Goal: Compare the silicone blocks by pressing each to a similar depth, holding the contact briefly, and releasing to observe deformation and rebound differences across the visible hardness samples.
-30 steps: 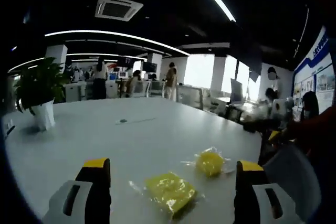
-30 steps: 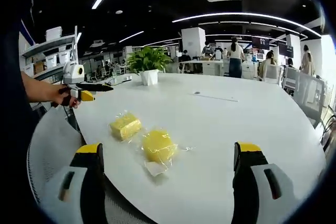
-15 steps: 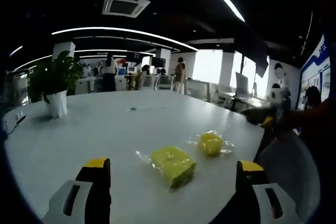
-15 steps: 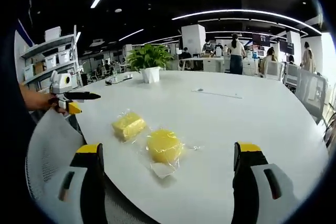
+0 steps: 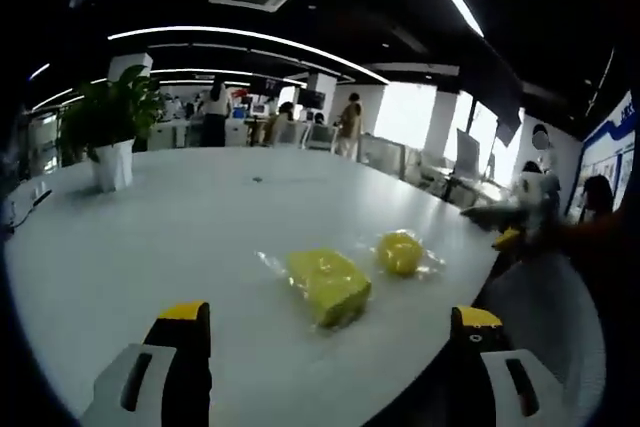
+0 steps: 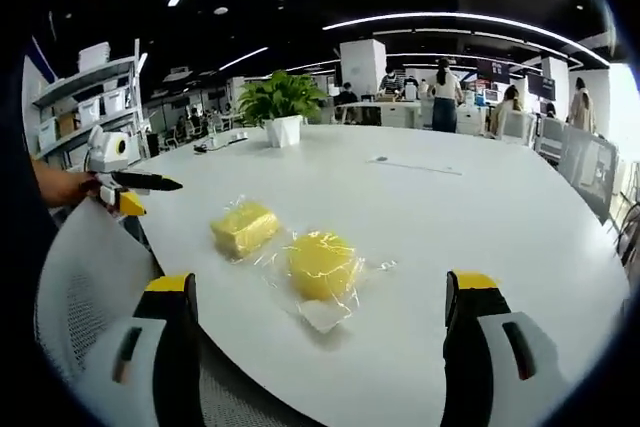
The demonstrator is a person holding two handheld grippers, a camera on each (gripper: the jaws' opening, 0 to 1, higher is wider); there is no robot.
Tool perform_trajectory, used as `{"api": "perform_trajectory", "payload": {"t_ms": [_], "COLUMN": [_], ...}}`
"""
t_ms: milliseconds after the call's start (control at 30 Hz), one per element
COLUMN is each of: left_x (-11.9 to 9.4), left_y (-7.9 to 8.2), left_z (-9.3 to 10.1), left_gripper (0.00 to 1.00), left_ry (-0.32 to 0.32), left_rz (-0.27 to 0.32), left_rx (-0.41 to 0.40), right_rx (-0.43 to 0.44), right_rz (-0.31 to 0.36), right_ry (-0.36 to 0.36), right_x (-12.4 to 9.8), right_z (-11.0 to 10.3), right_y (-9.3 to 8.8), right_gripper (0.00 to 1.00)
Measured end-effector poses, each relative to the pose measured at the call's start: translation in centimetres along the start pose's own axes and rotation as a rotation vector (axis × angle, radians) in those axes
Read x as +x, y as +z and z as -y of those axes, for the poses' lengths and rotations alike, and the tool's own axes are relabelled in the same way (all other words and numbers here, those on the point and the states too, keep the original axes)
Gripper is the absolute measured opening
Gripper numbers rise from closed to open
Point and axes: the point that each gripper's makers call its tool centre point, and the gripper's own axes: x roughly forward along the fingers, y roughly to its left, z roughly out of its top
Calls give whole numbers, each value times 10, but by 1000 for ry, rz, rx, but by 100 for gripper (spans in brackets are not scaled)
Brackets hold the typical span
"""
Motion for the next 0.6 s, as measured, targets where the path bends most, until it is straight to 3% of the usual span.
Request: {"api": "perform_trajectory", "payload": {"t_ms": [100, 167, 233, 300, 333, 367, 533, 600], "left_x": [-1, -1, 0, -2, -4, -7, -11, -6], "left_y": [-5, 0, -2, -5, -4, 2, -5, -5], "left_z": [-4, -5, -7, -9, -12, -14, -15, -12], "left_gripper": [100, 100, 100, 100, 100, 100, 100, 100], "left_ry": [9, 21, 30, 47, 62, 67, 70, 59], "left_rz": [-5, 23, 11, 8, 19, 54, 26, 11], "left_rx": [-1, 5, 14, -71, -67, -113, -108, -35], "right_rx": [101, 67, 4, 0, 6, 9, -36, -47], "right_rz": [7, 7, -26, -26, -30, -37, -31, -33], "right_ry": [18, 13, -11, -17, -23, -29, -10, -15], "right_x": [0, 1, 0, 0, 0, -1, 2, 2], "right_z": [1, 1, 3, 3, 4, 6, 1, 2], "right_y": [-6, -5, -8, -9, -9, -11, -9, -9], "right_gripper": [96, 96, 96, 96, 96, 96, 96, 96]}}
